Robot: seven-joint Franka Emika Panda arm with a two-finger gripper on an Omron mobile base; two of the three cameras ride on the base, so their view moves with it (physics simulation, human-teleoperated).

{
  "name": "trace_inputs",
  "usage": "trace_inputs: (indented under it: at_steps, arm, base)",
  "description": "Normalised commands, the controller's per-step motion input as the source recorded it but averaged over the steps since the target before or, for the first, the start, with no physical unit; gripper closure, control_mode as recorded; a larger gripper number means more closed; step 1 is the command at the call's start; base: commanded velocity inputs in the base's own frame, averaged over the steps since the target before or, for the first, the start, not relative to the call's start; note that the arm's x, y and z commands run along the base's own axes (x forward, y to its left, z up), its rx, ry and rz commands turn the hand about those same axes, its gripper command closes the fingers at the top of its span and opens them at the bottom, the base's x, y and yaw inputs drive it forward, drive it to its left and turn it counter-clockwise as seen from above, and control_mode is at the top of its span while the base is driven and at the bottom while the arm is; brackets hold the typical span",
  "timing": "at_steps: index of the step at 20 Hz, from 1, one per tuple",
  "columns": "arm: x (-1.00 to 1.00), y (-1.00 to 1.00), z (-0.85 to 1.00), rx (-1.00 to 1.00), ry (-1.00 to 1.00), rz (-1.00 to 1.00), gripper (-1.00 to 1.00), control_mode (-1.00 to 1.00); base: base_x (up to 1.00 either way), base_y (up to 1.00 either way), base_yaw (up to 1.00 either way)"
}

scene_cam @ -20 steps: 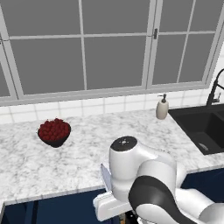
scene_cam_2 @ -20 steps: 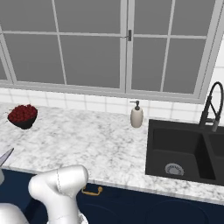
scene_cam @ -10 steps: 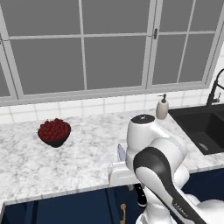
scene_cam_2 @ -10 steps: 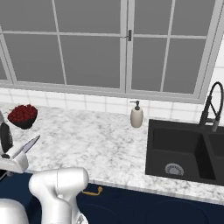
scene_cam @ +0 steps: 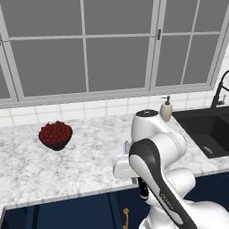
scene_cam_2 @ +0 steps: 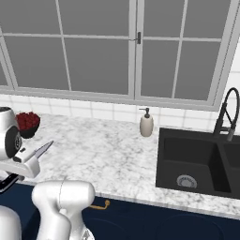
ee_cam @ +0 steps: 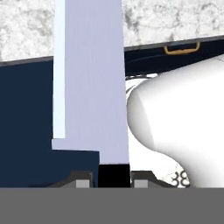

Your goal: Pick up the knife from the drawer and place it on the cutting board. Then place the meat from the plate to the cutting board.

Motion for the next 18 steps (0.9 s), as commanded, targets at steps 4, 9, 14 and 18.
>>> trace_inputs:
  at_steps: [4,9,14,18]
  arm:
    - [0.37,-0.04,0.0,0.0,0.0,-0.07,1.0,-1.0]
    - [0.23,-0.01,0.0,0.0,0.0,-0.06,1.0,-1.0]
    - [0.0,0.0,0.0,0.0,0.0,-0.02,1.0,-1.0]
    - [0.0,0.0,0.0,0.0,0.0,-0.01,1.0,-1.0]
  base:
    - [0.0,0.0,0.0]
    - [0.0,0.0,0.0]
    - [0.0,0.0,0.0]
    - [0.0,0.0,0.0]
